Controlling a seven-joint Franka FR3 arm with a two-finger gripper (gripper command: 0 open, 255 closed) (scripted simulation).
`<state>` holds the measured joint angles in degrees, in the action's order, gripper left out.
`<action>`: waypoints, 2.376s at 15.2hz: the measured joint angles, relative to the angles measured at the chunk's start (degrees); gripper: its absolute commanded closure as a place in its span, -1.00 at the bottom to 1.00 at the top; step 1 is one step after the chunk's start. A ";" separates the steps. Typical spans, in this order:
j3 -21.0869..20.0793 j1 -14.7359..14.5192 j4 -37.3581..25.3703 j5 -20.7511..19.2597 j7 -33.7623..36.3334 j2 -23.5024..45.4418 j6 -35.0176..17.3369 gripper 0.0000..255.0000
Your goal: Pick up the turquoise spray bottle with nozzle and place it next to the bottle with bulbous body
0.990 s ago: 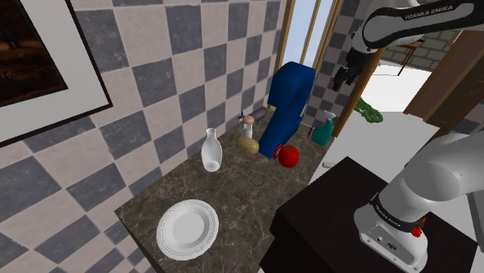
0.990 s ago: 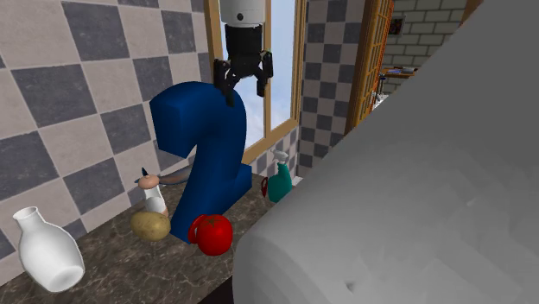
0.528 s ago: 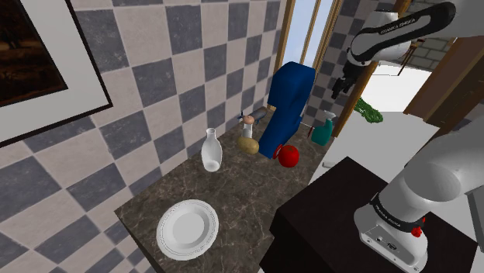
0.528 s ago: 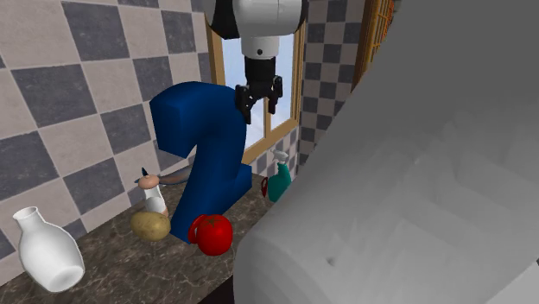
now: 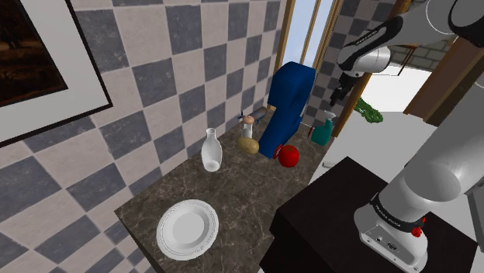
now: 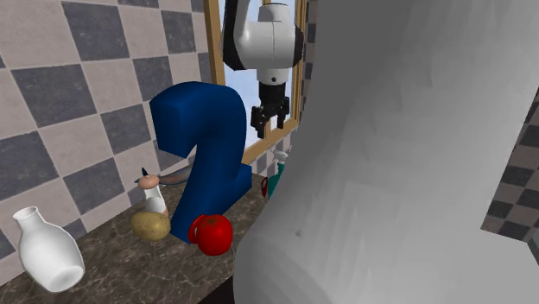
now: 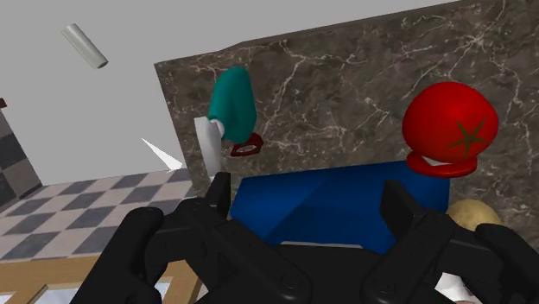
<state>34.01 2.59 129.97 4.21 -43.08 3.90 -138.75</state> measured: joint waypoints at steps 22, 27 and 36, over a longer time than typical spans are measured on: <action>-9.22 14.53 -20.80 21.35 -22.41 31.79 -4.23 -1.00; -9.24 14.54 -20.78 21.38 -22.43 31.82 -4.29 1.00; -9.25 14.53 -20.79 21.39 -22.44 31.81 -4.29 1.00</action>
<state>24.75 17.12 109.17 25.59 -65.52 35.71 -143.04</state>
